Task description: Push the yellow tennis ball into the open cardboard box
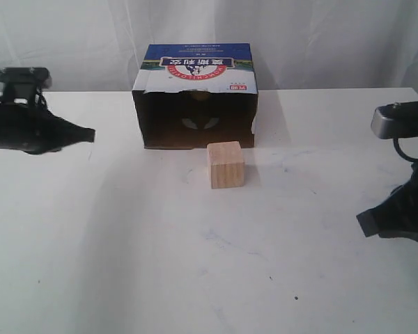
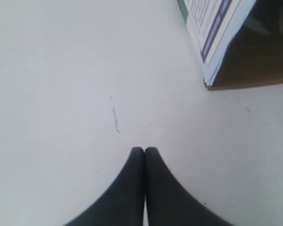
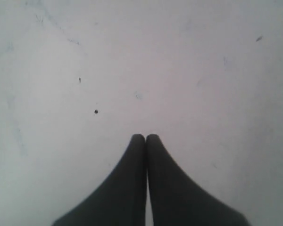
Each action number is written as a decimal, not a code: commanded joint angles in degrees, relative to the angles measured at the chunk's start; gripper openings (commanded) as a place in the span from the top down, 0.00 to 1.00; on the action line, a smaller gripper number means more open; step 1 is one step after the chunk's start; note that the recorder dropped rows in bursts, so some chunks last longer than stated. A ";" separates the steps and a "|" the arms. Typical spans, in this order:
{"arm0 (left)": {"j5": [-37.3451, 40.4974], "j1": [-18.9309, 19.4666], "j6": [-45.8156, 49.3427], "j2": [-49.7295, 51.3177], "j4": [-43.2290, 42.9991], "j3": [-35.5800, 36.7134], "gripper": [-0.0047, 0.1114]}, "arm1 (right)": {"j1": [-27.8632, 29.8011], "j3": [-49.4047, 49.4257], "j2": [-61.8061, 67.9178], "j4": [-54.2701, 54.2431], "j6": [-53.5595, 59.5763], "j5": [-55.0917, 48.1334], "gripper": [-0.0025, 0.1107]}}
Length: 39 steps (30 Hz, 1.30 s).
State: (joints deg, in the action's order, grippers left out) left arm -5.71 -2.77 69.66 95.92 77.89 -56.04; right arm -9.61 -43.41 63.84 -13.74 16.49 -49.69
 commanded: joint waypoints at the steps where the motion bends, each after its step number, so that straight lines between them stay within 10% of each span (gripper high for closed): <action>1: -3.59 0.44 1.49 -18.67 0.58 6.48 0.96 | 0.47 0.21 -0.39 2.97 -0.06 6.95 0.98; 14: -6.32 0.44 16.24 -58.48 -1.46 11.66 0.96 | 0.47 -6.40 -3.25 4.98 -0.06 35.88 0.98; 23: -7.16 0.44 16.24 -73.33 4.67 24.95 0.96 | 0.47 -15.94 -21.21 17.04 -0.08 30.62 0.98; 39: -6.56 0.44 16.24 -81.90 4.67 32.14 0.96 | 0.47 29.63 -46.31 10.84 -9.56 61.97 0.98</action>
State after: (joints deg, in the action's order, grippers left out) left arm -12.47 -2.63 86.02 14.48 81.19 -24.06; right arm -9.61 -19.73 16.43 -1.60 9.21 0.76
